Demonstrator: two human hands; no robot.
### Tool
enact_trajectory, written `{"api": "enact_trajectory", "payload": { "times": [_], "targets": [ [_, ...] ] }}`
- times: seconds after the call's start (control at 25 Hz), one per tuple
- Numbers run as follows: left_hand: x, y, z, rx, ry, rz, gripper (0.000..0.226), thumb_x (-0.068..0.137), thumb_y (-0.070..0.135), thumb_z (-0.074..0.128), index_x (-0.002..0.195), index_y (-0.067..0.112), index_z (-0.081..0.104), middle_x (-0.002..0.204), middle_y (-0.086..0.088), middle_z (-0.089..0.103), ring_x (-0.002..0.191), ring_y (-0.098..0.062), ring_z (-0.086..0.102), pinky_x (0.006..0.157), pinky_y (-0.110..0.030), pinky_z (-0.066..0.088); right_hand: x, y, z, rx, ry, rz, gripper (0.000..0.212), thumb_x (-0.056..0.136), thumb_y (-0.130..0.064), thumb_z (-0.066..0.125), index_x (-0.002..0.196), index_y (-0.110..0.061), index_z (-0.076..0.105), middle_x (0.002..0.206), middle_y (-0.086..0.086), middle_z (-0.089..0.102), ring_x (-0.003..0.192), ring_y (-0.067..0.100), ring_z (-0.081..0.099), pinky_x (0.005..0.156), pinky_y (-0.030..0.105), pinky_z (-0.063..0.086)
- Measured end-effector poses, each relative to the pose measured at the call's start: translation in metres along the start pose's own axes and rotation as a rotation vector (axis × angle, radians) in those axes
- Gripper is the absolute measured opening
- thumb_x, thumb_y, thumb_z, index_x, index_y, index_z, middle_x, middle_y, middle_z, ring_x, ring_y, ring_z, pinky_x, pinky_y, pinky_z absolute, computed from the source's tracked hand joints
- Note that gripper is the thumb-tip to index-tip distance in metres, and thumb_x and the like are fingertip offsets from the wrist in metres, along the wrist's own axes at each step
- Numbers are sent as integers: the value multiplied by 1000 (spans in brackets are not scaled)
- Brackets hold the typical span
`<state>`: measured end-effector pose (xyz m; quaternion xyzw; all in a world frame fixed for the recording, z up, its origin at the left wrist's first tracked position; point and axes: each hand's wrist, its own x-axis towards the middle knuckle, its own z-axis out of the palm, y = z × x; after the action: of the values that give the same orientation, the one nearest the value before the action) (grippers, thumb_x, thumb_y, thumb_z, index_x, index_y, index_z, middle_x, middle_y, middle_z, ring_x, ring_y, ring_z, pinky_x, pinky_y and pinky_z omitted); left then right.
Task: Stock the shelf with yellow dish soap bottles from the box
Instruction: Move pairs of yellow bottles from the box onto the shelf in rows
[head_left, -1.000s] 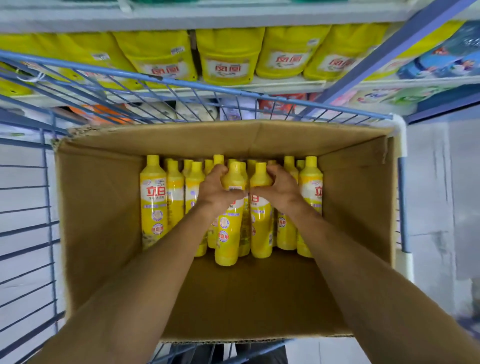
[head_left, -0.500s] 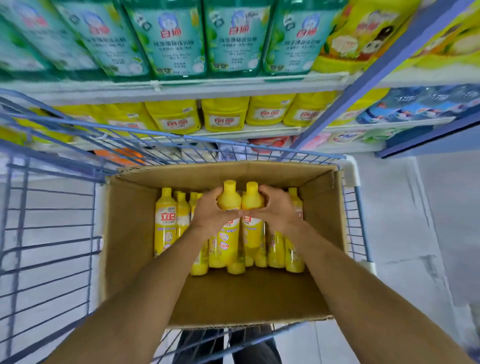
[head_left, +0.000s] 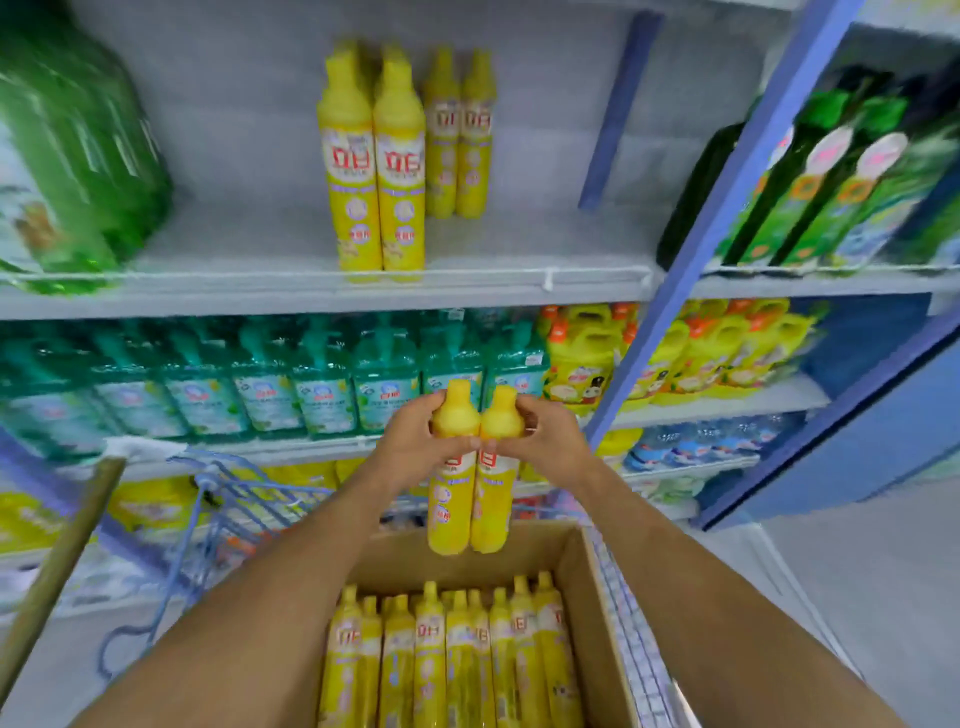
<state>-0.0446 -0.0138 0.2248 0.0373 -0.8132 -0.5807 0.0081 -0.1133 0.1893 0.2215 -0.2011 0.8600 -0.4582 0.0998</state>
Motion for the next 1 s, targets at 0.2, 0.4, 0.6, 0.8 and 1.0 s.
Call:
{"api": "enact_trajectory", "payload": {
  "times": [0.2,0.4,0.6,0.8,1.0],
  "targets": [
    [29,109,-49,93,146,219,46,68,26,93,103,15,66,95,-6,72,77,-9,62,70,-26,55,34,-100,-67,-2,137,-205,35,65,-21,95,83,-24,64,69,-13,62,63,-4,50,60,23,49],
    [66,173,-77,150,262,344,57,64,45,90,110,20,67,101,1,74,95,-19,72,84,-49,59,80,-155,-116,12,157,-307,39,68,-20,93,101,-17,72,94,3,77,79,7,64,79,41,59],
    [114,228,-89,223,369,389,50,68,43,88,108,20,68,98,5,74,90,-11,70,82,-43,58,141,-187,-161,27,152,-422,43,70,-18,92,108,-12,72,98,3,77,88,19,73,83,41,61],
    [180,263,-94,260,562,367,57,65,53,84,109,21,67,100,13,70,91,-13,67,84,-42,58,218,-194,-197,118,112,-495,41,73,-14,90,109,-14,69,97,-3,75,83,2,72,76,22,58],
    [229,231,-76,257,589,289,50,72,39,86,115,22,65,102,6,74,95,-15,70,86,-35,57,273,-157,-189,154,74,-484,51,65,-26,92,111,-25,69,105,0,77,93,13,73,86,35,60]
  ]
}}
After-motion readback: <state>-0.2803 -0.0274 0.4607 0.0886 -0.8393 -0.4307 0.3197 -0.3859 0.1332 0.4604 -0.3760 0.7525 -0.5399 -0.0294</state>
